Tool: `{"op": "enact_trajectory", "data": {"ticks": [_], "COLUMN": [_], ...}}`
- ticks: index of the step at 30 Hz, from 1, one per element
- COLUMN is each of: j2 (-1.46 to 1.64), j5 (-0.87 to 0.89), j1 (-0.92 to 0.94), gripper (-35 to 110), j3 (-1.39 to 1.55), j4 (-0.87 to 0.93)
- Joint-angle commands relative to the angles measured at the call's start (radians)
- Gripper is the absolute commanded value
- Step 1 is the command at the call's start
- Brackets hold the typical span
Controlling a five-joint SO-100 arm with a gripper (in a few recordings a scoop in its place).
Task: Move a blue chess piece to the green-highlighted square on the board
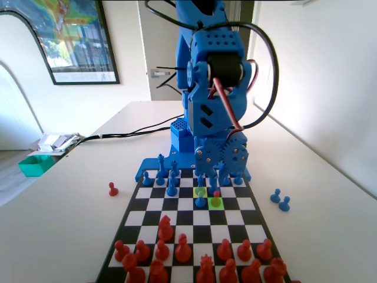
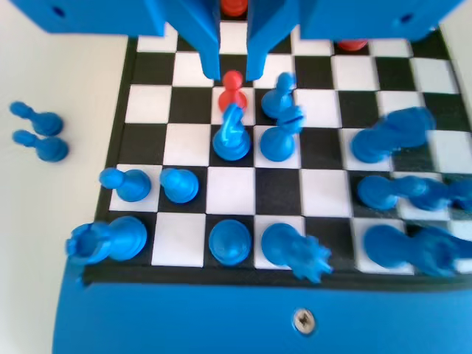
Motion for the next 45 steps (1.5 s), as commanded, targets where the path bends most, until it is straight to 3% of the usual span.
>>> {"op": "enact_trajectory", "data": {"ticks": [1,45], "j2": [-0.003,-0.149], "j5": [0.0,-0.038], "j1": [-0.003,0.014], "gripper": [8,8], "j3": [-0.057,-0.101], "j4": [0.002,-0.081]}}
